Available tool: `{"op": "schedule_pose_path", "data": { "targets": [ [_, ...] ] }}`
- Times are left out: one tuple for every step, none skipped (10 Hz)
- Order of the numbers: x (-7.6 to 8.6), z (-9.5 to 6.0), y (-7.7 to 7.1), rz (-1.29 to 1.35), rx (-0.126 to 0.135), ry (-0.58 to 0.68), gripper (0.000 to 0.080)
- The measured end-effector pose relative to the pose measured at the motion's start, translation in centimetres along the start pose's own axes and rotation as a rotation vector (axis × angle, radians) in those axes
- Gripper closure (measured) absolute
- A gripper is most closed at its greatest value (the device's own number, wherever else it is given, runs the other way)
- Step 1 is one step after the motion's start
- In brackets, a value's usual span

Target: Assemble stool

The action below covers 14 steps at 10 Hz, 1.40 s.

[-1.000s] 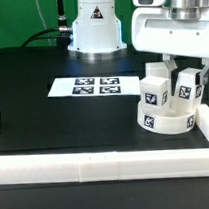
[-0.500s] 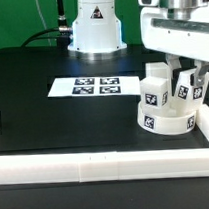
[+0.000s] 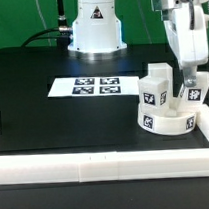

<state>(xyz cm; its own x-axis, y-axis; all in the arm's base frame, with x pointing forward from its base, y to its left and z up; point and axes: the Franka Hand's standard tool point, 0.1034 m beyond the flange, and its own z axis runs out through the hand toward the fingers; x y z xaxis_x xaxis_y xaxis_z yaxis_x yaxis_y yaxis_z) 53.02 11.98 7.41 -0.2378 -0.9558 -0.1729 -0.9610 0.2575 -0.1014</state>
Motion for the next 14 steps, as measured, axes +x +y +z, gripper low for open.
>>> {"op": "schedule_pose_path", "data": {
  "targets": [
    [0.0,0.0,0.0,0.057,0.0,-0.001,0.0463],
    [0.0,0.0,0.0,0.083,0.0,-0.002,0.0463],
    [0.0,0.0,0.0,0.159,0.0,-0.003,0.0463],
    [0.1,0.0,0.0,0.264,0.008,-0.007,0.0463],
    [0.3,0.0,0.0,0.386,0.027,-0.014,0.0463],
    [0.4,0.0,0.1,0.491,0.05,-0.023,0.0463],
    [0.5,0.0,0.3,0.558,0.077,-0.038,0.0463],
    [0.5,0.0,0.4,0.601,0.107,-0.046,0.0463],
    [0.5,-0.1,0.6,0.661,0.128,-0.053,0.0463],
    [0.6,-0.1,0.7,0.676,0.131,-0.055,0.0463],
    [0.6,-0.1,0.7,0.67,0.132,-0.056,0.0463],
    [0.6,-0.1,0.7,0.628,0.133,-0.054,0.0405],
    [0.7,-0.6,0.3,0.584,0.139,-0.058,0.0219],
    [0.6,-1.5,0.2,0.575,0.145,-0.071,0.0219]
  ]
}}
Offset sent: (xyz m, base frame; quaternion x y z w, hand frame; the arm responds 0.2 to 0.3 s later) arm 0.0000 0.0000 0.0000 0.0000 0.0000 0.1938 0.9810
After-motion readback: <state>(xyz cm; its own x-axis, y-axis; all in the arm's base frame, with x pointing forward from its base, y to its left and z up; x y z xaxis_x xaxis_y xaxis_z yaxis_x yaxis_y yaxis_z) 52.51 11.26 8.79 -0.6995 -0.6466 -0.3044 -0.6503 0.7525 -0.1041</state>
